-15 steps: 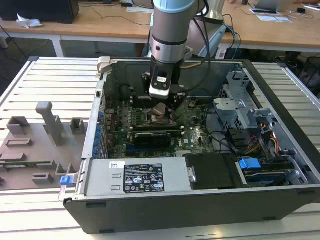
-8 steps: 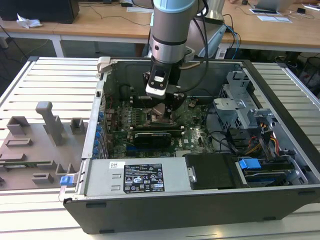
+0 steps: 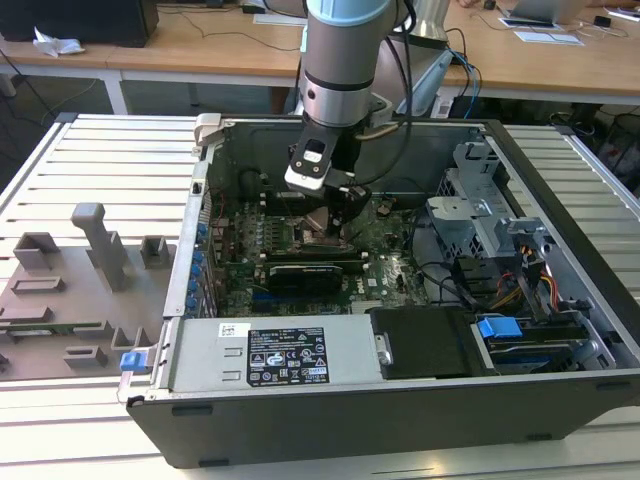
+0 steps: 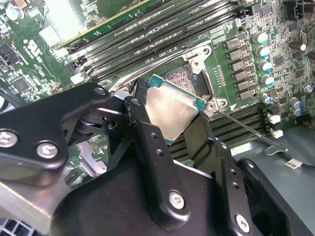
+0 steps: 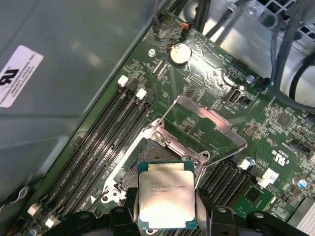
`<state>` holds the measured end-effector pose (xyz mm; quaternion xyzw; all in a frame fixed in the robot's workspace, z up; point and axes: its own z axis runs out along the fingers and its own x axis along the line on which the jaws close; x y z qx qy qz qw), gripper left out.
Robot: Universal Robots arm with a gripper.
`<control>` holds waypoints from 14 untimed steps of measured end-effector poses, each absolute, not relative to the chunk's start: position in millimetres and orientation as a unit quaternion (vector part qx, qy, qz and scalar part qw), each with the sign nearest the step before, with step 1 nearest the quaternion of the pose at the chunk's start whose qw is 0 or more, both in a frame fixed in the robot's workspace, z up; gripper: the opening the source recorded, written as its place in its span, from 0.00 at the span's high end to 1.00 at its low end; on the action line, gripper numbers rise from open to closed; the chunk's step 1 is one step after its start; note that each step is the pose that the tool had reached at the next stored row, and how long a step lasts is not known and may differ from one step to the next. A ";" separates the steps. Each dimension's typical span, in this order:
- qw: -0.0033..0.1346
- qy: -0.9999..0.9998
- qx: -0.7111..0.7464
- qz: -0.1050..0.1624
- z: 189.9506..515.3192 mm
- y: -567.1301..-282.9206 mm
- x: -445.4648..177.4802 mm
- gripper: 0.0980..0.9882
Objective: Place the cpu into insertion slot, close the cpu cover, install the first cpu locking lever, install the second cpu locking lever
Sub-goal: 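Place the cpu into insertion slot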
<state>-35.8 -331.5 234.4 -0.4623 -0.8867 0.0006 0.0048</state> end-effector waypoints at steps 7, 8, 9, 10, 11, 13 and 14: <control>0.004 -0.869 -0.494 0.002 234.1 -331.5 -35.8 0.50; 0.004 -0.867 -0.499 0.002 234.1 -331.5 -35.8 0.50; 0.004 -0.864 -0.503 0.003 234.1 -331.5 -35.8 0.50; 0.003 -0.860 -0.510 0.003 234.0 -331.5 -35.8 0.50; 0.003 -0.856 -0.516 0.003 234.0 -331.5 -35.8 0.50; 0.003 -0.850 -0.526 0.004 233.9 -331.5 -35.8 0.50; 0.003 -0.848 -0.530 0.004 233.8 -331.5 -35.8 0.50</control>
